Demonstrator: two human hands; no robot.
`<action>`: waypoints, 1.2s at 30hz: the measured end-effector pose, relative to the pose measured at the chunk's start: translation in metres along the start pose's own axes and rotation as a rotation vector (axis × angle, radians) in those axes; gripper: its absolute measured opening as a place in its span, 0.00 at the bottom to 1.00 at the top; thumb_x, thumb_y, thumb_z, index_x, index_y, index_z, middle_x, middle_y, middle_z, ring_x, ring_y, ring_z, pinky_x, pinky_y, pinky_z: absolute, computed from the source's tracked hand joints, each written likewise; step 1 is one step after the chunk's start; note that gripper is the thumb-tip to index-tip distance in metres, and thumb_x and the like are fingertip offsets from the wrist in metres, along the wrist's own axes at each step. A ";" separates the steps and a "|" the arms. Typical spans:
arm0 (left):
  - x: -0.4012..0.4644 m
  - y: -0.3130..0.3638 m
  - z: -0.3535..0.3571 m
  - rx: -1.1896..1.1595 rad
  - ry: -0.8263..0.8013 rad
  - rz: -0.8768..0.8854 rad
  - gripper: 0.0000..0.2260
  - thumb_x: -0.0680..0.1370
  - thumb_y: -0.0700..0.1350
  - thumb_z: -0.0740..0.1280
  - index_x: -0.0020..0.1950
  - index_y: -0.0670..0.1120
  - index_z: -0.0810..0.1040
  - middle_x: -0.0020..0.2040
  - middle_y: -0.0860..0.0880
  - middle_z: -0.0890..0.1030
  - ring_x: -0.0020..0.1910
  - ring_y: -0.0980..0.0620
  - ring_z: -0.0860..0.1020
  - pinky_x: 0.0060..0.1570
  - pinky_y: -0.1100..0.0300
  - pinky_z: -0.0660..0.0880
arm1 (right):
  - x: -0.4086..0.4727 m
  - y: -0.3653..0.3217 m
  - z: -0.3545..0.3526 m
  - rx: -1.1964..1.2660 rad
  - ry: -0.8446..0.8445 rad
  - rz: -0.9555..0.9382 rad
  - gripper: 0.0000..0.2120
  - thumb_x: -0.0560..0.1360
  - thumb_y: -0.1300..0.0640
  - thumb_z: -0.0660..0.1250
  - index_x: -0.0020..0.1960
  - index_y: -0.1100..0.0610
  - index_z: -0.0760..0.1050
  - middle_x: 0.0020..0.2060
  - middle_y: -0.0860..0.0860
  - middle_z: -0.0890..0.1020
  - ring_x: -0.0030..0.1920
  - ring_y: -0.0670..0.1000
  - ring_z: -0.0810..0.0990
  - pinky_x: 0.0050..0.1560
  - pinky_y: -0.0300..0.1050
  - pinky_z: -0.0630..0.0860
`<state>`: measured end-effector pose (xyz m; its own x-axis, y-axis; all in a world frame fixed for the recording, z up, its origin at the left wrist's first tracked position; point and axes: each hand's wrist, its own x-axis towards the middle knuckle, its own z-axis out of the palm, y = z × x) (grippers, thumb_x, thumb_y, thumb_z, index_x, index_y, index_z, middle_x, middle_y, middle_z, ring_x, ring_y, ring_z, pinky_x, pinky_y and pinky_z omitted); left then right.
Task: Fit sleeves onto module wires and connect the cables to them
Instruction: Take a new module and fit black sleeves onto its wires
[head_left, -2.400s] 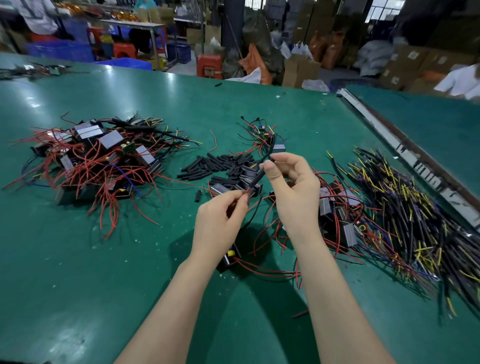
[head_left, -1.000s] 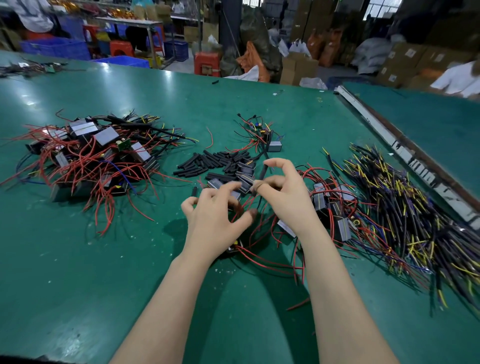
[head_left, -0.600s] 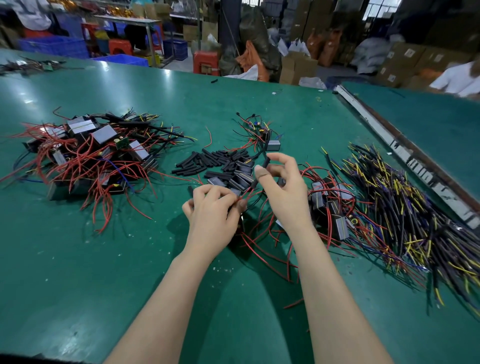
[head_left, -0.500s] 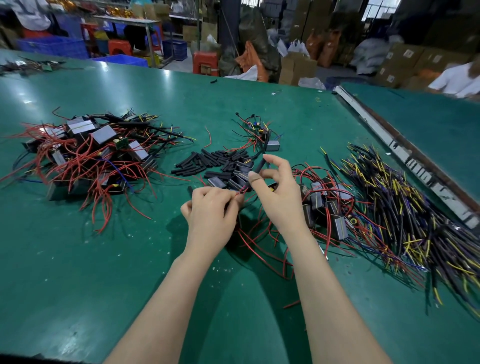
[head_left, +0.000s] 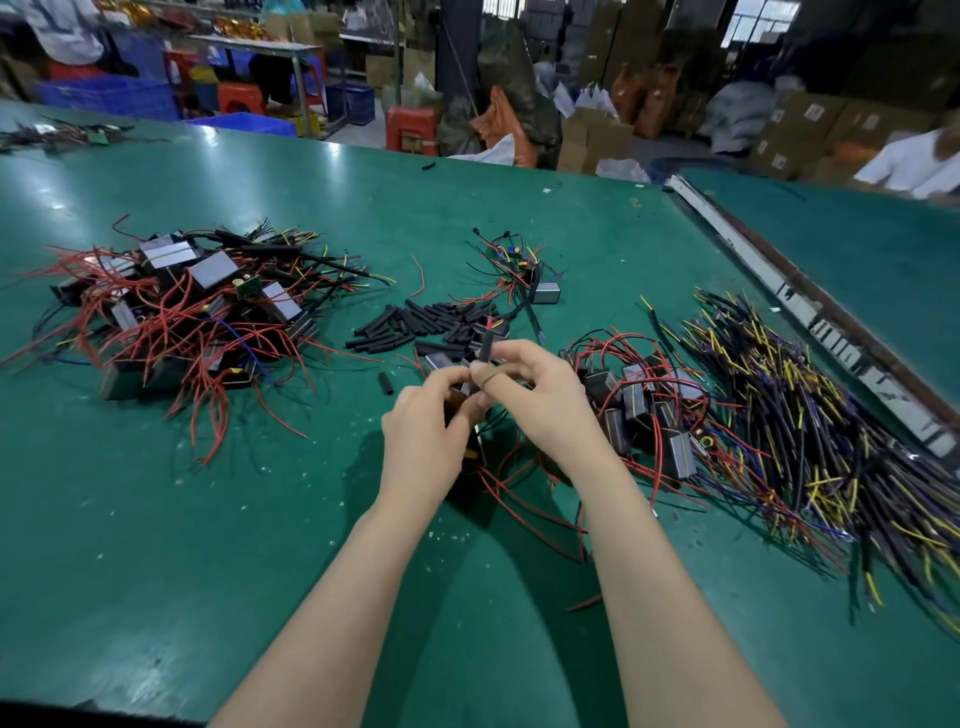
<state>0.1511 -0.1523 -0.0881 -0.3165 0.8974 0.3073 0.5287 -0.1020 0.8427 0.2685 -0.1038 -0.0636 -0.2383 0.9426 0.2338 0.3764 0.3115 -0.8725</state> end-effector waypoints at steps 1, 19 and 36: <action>0.000 0.002 0.000 0.041 0.002 0.024 0.09 0.77 0.50 0.67 0.56 0.53 0.77 0.39 0.53 0.78 0.45 0.42 0.76 0.50 0.48 0.72 | 0.000 -0.001 0.001 0.022 0.037 -0.007 0.04 0.74 0.43 0.67 0.42 0.40 0.76 0.36 0.41 0.84 0.48 0.48 0.81 0.63 0.57 0.69; 0.001 -0.001 -0.012 0.221 -0.050 0.127 0.13 0.67 0.62 0.56 0.34 0.55 0.72 0.45 0.63 0.75 0.56 0.60 0.64 0.47 0.59 0.51 | 0.002 -0.002 -0.007 0.391 0.211 -0.019 0.03 0.76 0.56 0.69 0.44 0.50 0.79 0.38 0.43 0.82 0.41 0.41 0.78 0.49 0.36 0.74; 0.000 -0.002 -0.004 0.021 -0.075 0.078 0.14 0.78 0.53 0.63 0.38 0.45 0.75 0.29 0.49 0.79 0.33 0.48 0.77 0.39 0.50 0.74 | 0.024 -0.012 -0.003 0.486 0.218 0.145 0.06 0.79 0.63 0.62 0.48 0.55 0.76 0.42 0.50 0.81 0.43 0.50 0.80 0.42 0.41 0.78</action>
<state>0.1471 -0.1539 -0.0876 -0.2145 0.9169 0.3365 0.5660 -0.1640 0.8079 0.2612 -0.0845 -0.0463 -0.0042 0.9909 0.1345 -0.0771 0.1338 -0.9880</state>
